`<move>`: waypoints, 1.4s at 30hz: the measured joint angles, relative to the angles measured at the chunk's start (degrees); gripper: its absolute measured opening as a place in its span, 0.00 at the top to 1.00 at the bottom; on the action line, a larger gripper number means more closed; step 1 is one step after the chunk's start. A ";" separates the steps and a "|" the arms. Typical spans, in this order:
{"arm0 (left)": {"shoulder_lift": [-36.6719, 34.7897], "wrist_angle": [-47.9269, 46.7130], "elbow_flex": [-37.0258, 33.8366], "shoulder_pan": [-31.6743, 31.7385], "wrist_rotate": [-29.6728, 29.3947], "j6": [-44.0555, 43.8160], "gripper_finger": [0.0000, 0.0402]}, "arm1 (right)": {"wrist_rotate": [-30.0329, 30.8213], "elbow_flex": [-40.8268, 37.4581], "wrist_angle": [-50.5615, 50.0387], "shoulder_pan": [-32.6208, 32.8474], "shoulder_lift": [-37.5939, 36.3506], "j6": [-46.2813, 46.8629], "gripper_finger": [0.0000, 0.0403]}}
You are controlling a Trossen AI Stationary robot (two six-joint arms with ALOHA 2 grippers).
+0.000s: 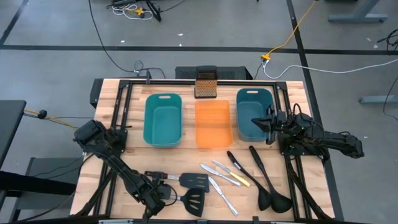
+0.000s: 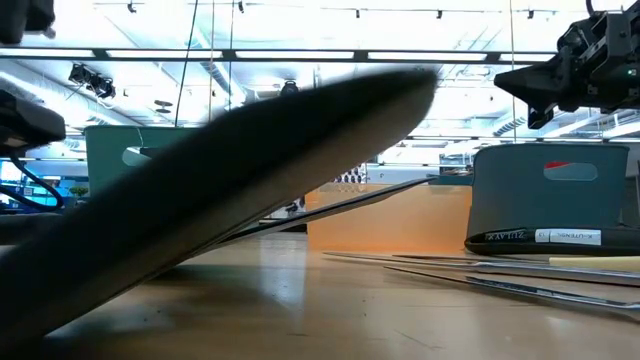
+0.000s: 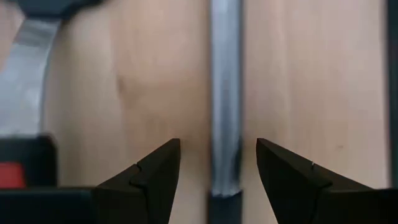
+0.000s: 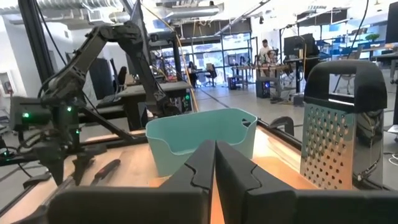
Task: Pick & Place Kitchen Items
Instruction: Put the bottom black spatula into the green bin
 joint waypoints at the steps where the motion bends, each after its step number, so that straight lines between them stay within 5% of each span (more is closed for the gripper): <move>1: 0.14 0.05 0.08 0.00 -0.06 0.05 0.46 | -0.03 0.00 0.02 0.00 0.10 0.00 0.95; 8: 0.15 -0.57 0.00 -0.11 -1.57 0.26 0.51 | 0.22 0.00 0.00 0.00 0.63 -0.02 0.95; 16: 0.15 -1.21 -0.07 -0.09 -1.32 2.04 0.82 | 0.36 0.00 0.00 0.00 0.63 -0.02 0.95; 25: -0.53 -2.64 2.36 -0.13 1.55 4.47 0.82 | 0.36 0.00 0.00 0.00 0.63 -0.02 0.95; 37: -1.62 -21.71 17.51 -0.07 -7.09 13.33 0.82 | 0.36 0.00 0.11 0.00 0.70 -0.02 0.95; 42: -6.87 -21.87 18.75 0.80 -9.38 16.51 0.82 | 0.36 0.00 0.18 0.02 0.70 0.22 0.95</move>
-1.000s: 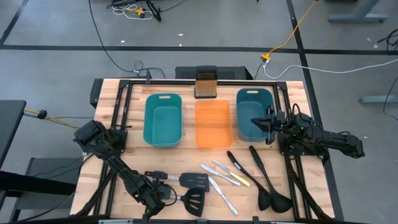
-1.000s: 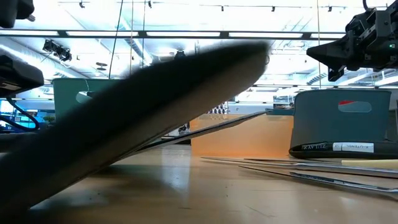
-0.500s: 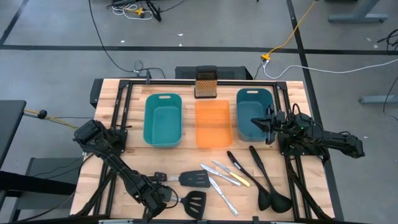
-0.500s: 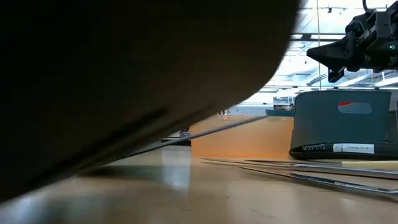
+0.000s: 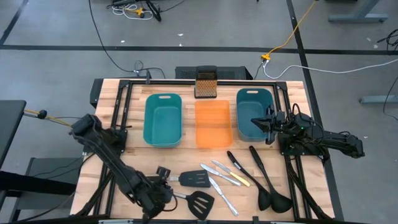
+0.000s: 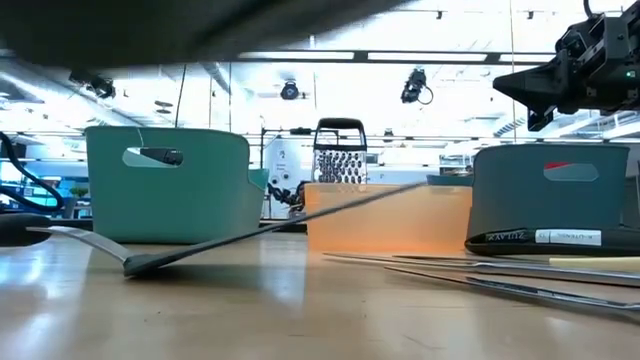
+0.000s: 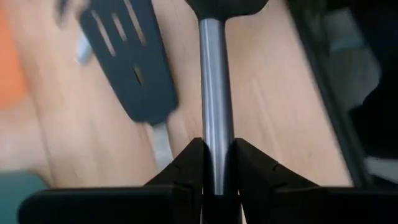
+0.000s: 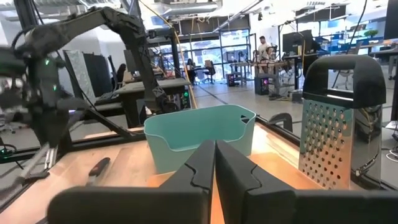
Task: Pick & Place Kitchen Items
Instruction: Put the bottom black spatula into the green bin
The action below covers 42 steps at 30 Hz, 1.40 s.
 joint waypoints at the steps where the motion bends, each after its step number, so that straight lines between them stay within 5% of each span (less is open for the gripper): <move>1: -1.53 0.13 0.00 0.22 -0.55 0.55 0.82 | -0.01 0.00 0.00 -0.02 0.00 -0.02 0.95; 16: -22.19 1.33 -3.37 5.67 -5.20 10.36 0.82 | -0.04 0.00 0.46 -0.01 0.00 0.00 0.95; 32: -56.24 22.76 -34.99 14.46 -5.77 13.15 0.82 | -0.02 0.00 0.41 -0.02 0.00 0.02 0.95; 42: -69.81 32.77 -50.20 16.24 -4.63 11.75 0.82 | -0.02 0.00 -0.12 0.00 0.00 0.01 0.95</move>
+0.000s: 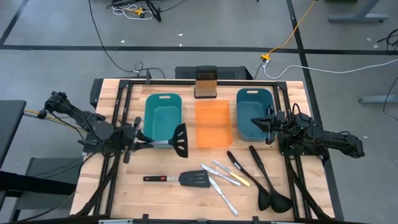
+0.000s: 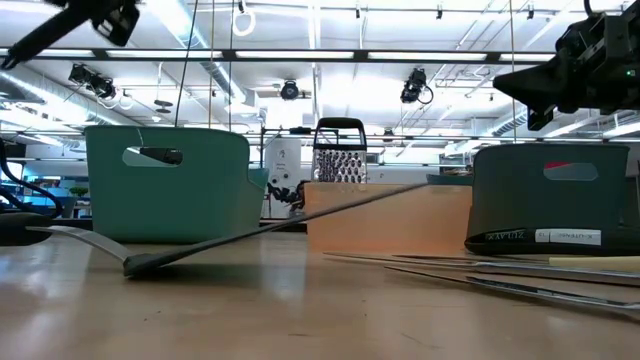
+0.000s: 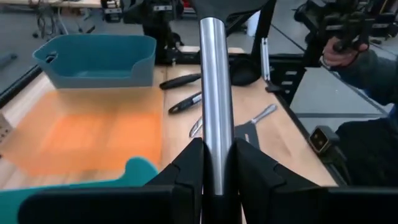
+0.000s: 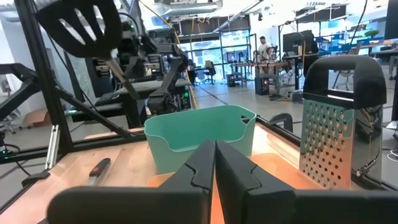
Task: Pick & Place Kitchen Items
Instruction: Put the bottom black spatula into the green bin
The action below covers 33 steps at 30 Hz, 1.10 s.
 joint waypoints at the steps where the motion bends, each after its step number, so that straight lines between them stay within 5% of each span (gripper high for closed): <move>1: -0.60 0.52 -0.69 0.00 -0.58 -0.04 0.82 | 0.02 0.00 -0.04 -0.02 0.00 0.00 0.95; 6: -1.94 -0.83 0.08 0.21 -9.62 2.30 0.82 | 0.02 0.00 -0.10 0.00 0.02 0.01 0.95; 12: 0.83 -10.74 9.37 5.39 -24.41 10.88 0.82 | 0.02 0.00 -0.15 0.00 0.02 0.01 0.95; 18: 6.90 -14.60 19.04 17.20 -18.56 24.21 0.82 | 0.38 0.00 -0.08 0.00 0.02 -0.01 0.95; 26: 17.69 -31.62 29.76 35.40 -10.28 42.60 0.82 | 2.98 0.00 -0.21 -0.02 0.02 -0.01 0.95; 33: 23.55 -37.47 32.73 41.58 -9.32 56.59 0.82 | 2.69 0.00 -1.28 -0.02 0.04 -0.01 0.95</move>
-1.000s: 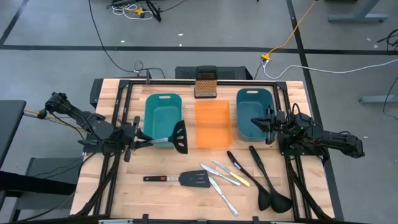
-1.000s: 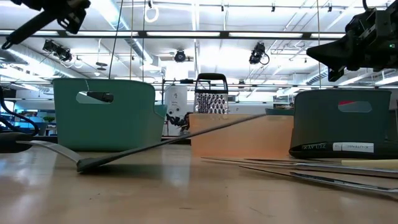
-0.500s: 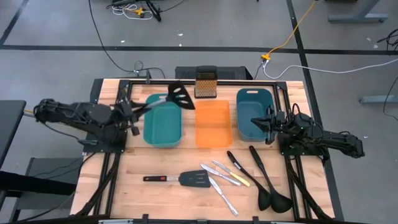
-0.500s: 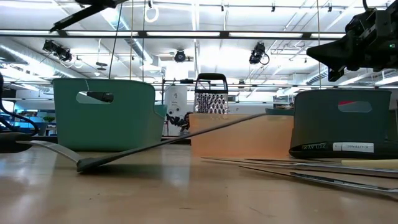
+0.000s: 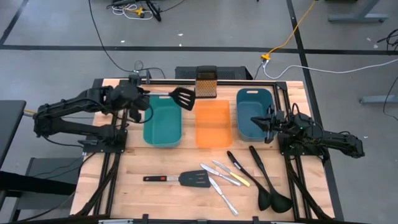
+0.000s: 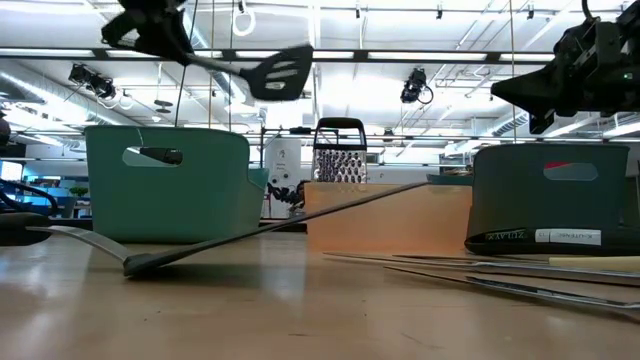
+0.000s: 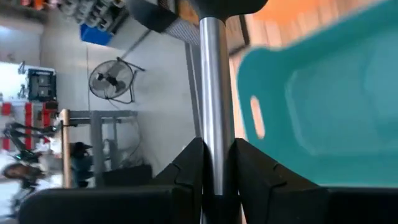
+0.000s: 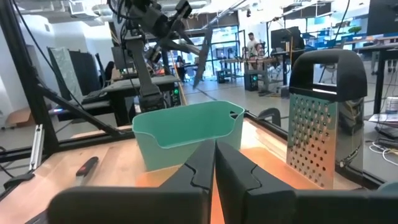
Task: Pick & Place Kitchen Items
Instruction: Put the bottom black spatula into the green bin
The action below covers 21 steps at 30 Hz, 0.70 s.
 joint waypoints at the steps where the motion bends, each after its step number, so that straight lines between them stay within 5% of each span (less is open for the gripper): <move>1: 0.44 -0.49 0.05 0.26 -0.62 2.11 0.82 | -0.11 0.00 -0.25 0.01 0.00 0.00 0.95; 9: 0.92 -4.67 0.61 1.04 -7.91 16.20 0.82 | -0.11 0.00 -1.41 0.01 0.00 -0.03 0.95; 14: 0.98 -14.45 0.59 1.43 -4.41 17.03 0.82 | 0.32 0.00 -1.44 0.02 0.00 -0.68 0.95; 21: 4.88 -15.83 0.59 1.28 1.62 17.22 0.82 | 0.47 0.00 -1.95 0.01 0.00 -1.09 0.95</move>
